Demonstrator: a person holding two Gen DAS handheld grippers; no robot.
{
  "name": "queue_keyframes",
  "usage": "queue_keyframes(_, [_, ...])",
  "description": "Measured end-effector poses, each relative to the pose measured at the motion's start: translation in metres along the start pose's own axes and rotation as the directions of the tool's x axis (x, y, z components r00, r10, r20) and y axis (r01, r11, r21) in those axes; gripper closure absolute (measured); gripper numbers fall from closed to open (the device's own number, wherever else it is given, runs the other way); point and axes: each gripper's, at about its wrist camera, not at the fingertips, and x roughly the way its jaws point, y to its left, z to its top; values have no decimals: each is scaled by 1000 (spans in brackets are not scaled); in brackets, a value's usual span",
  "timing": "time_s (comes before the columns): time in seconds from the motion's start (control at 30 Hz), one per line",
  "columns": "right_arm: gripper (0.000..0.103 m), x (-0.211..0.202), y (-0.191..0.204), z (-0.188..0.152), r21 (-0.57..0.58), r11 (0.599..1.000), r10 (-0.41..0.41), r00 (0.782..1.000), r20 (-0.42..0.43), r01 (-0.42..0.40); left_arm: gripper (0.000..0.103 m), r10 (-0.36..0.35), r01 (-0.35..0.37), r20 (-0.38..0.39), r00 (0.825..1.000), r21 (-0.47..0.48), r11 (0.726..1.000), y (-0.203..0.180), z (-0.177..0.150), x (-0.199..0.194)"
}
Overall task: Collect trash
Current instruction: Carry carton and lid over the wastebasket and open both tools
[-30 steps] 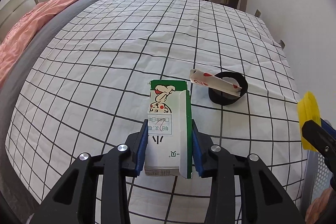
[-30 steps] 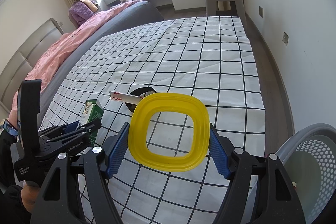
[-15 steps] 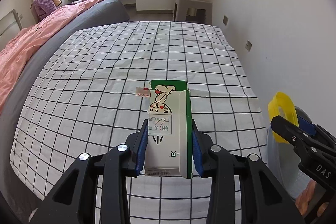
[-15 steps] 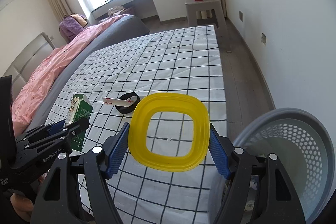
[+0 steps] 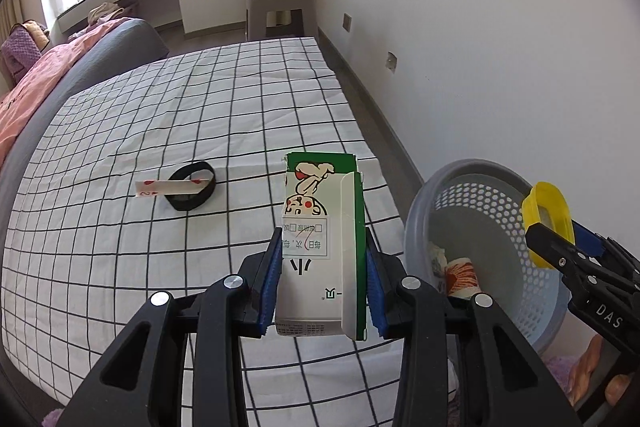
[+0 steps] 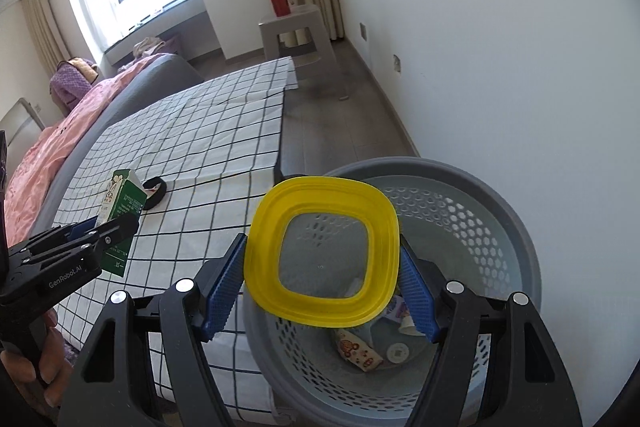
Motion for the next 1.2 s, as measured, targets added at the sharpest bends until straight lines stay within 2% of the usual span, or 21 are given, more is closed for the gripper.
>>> queue_keyframes(0.23, [34, -4, -36, -5, 57, 995, -78, 997, 11, 77, 67, -82, 82, -11, 997, 89, 993, -47, 11, 12])
queue_keyframes(0.33, [34, -3, -48, -7, 85, 993, -84, 996, 6, 84, 67, -133, 137, -41, 990, 121, 983, -67, 12, 20])
queue_keyframes(0.5, [34, 1, -61, -10, 124, 989, -82, 997, -5, 82, 67, -167, 176, -73, 983, 151, 973, -91, 9, 33])
queue_keyframes(0.8, [32, -1, -74, -15, 165, 982, -93, 996, -9, 93, 65, -186, 197, -75, 980, 186, 963, -110, 7, 37])
queue_keyframes(0.87, [32, -2, -76, -16, 170, 980, -100, 995, -5, 100, 60, -181, 192, -70, 981, 191, 963, -111, 6, 36])
queue_keyframes(0.9, [30, -3, -77, -16, 172, 980, -103, 995, -3, 102, 55, -178, 188, -67, 982, 192, 963, -112, 6, 35])
queue_keyframes(0.97, [20, -5, -80, -17, 182, 978, -108, 994, 8, 105, 47, -172, 180, -58, 983, 190, 965, -111, 6, 32])
queue_keyframes(1.0, [16, -6, -81, -17, 187, 977, -110, 994, 14, 106, 45, -172, 179, -54, 984, 186, 966, -111, 6, 31])
queue_keyframes(1.2, [9, -7, -84, -18, 202, 975, -101, 995, 8, 97, 43, -166, 171, -49, 985, 165, 971, -105, 7, 28])
